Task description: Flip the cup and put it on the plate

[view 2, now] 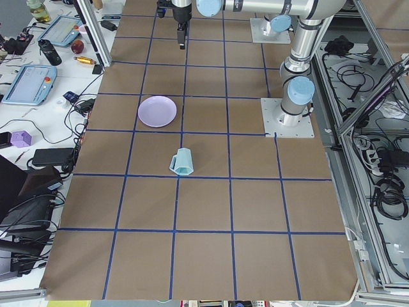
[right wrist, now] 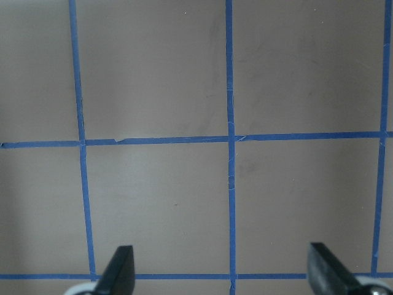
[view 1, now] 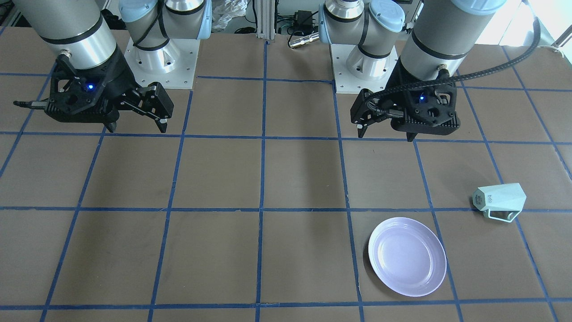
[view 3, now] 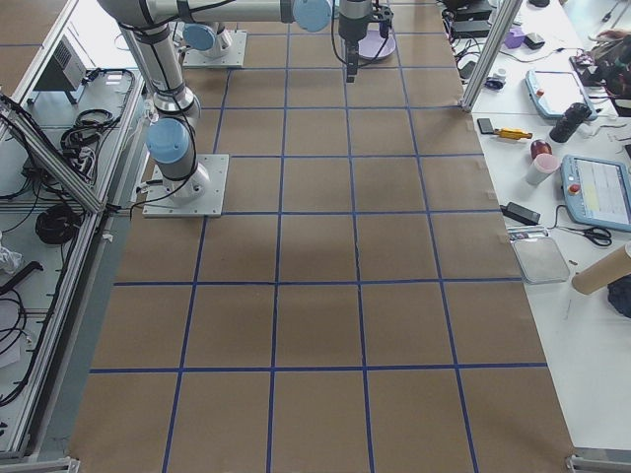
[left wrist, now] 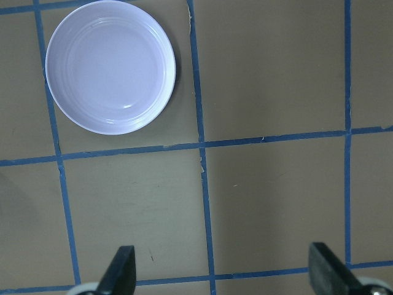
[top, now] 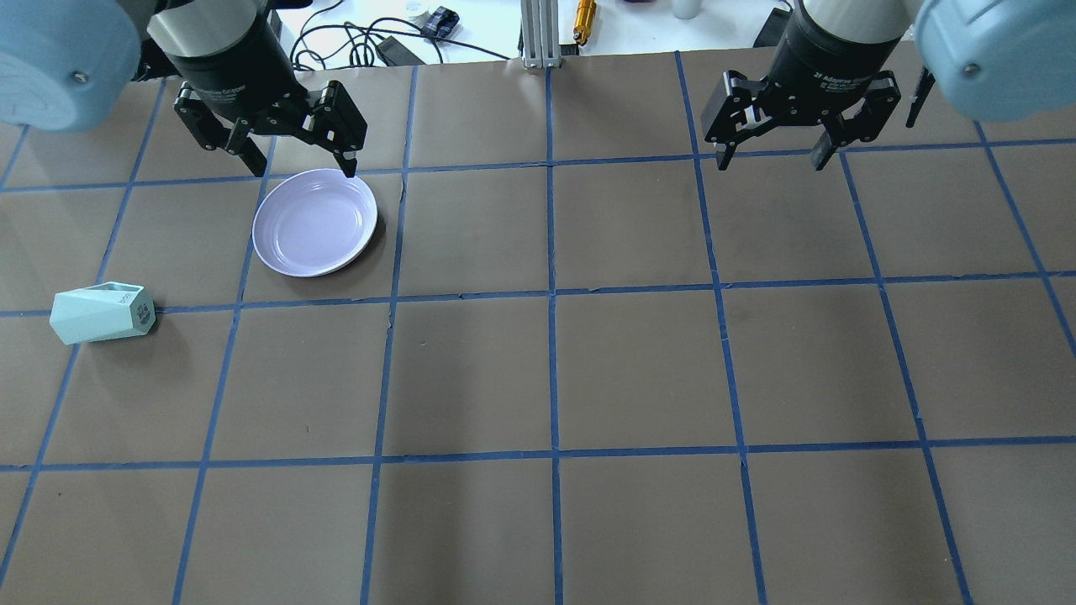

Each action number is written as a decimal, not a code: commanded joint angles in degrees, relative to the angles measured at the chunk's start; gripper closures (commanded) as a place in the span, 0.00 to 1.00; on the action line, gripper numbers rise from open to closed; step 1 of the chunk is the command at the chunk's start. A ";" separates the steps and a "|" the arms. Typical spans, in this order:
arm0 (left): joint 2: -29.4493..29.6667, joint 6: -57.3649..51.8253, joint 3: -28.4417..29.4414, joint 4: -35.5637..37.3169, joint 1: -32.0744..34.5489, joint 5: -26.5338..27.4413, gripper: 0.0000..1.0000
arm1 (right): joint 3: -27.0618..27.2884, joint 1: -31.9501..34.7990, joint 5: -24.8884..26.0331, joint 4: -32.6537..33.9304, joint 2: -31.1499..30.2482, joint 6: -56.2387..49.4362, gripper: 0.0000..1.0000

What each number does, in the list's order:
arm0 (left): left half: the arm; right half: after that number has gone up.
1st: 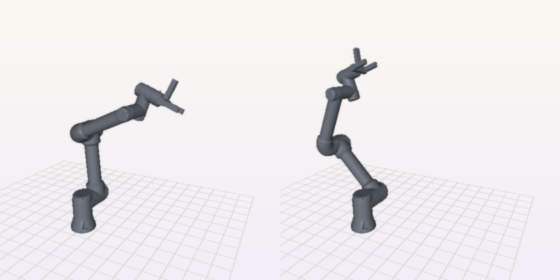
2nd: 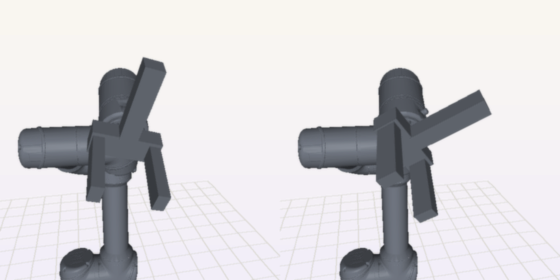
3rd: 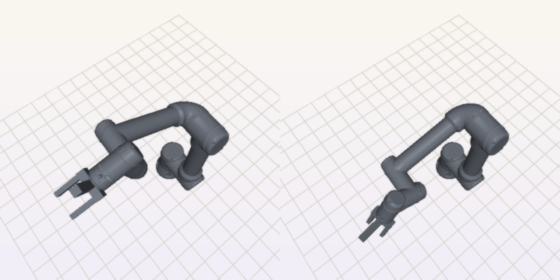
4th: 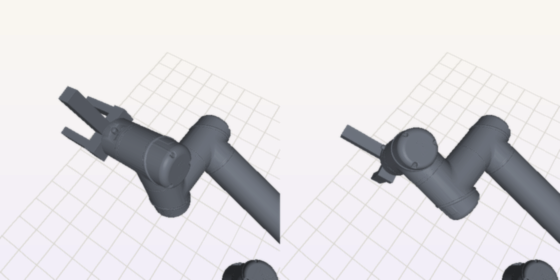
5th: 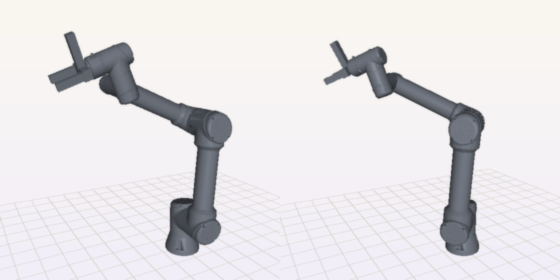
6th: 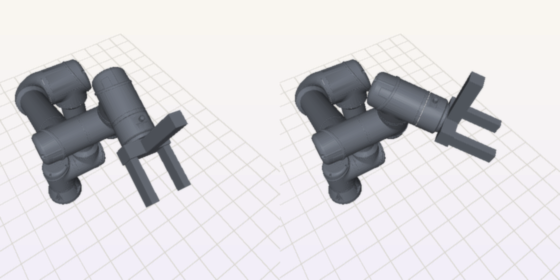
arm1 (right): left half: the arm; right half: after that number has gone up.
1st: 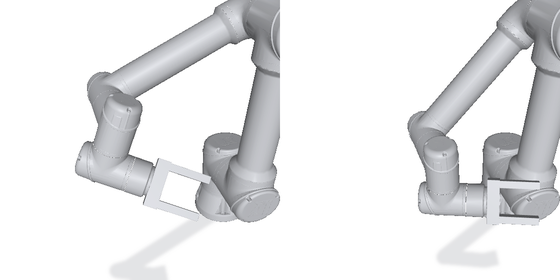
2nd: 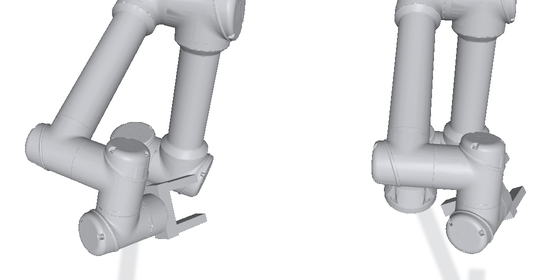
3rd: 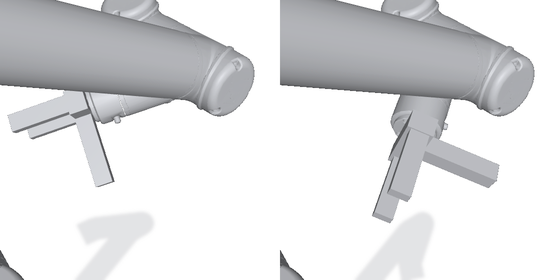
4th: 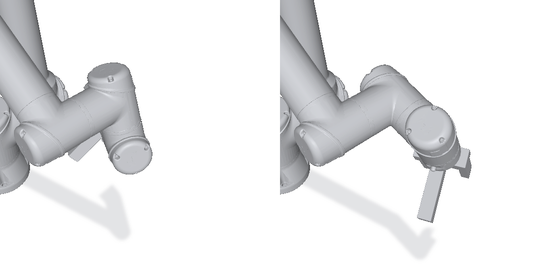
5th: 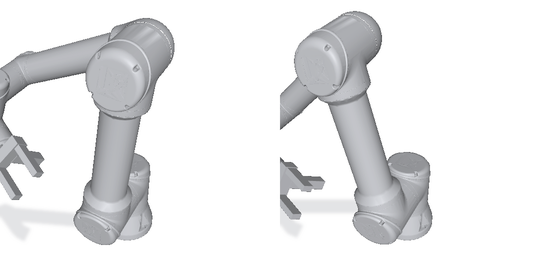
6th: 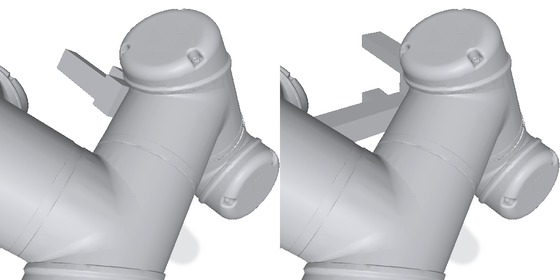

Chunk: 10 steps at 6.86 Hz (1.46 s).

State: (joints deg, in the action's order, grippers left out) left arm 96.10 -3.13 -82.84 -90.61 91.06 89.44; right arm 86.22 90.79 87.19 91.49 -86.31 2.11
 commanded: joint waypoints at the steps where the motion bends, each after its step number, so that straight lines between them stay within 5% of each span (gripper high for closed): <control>1: -0.03 -0.38 0.22 0.00 -0.35 -0.14 0.00 | 0.00 0.00 0.00 0.00 0.00 0.00 0.00; 10: -0.21 -1.26 0.23 0.09 -0.26 0.21 0.00 | 0.00 0.00 0.00 0.00 0.00 0.00 0.00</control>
State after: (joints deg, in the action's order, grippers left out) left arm 95.89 -4.33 -82.62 -90.53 90.78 89.83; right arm 86.22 90.79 87.19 91.49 -86.31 2.11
